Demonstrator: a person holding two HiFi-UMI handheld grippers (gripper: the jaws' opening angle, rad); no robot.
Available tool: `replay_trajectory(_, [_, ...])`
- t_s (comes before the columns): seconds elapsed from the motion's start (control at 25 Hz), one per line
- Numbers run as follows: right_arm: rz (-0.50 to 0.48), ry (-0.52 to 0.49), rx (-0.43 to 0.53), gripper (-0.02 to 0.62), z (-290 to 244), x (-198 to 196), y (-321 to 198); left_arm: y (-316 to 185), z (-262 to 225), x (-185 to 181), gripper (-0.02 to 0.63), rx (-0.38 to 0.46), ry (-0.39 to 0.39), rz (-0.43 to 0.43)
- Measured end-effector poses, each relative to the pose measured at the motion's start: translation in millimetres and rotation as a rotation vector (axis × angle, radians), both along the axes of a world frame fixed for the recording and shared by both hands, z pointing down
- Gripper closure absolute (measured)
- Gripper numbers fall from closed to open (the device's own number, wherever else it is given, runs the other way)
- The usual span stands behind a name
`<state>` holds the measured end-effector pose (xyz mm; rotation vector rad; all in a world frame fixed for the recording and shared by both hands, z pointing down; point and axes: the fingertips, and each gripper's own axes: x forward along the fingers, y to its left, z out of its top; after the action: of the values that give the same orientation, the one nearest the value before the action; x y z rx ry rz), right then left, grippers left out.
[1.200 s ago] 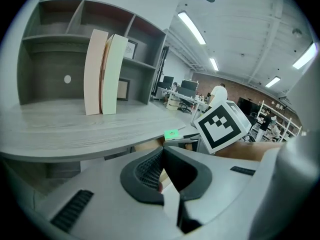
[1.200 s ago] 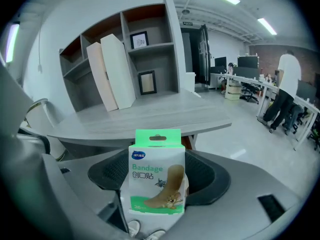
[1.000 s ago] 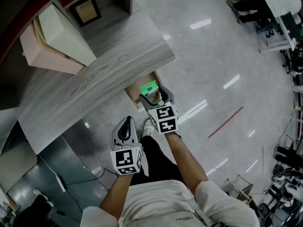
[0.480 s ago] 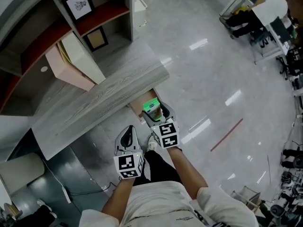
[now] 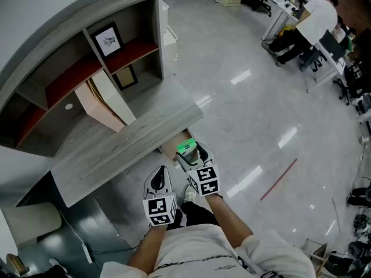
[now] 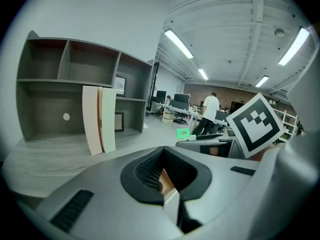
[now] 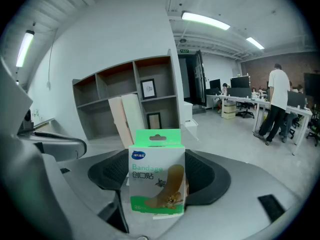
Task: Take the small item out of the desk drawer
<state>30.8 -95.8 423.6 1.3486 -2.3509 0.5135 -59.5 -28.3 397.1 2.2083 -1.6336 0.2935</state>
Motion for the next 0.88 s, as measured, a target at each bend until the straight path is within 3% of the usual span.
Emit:
replay_trajectory(0.44, [0.021,-0.045,0.084,0.23,-74,3,25,7,-59,2,0.591,0.082,-0.01,0.038])
replay_trajectory(0.88, [0.04,-0.073,0.136,0.23,-116,8,38,10,-96,1,0.591,0.153,-0.028,0.069])
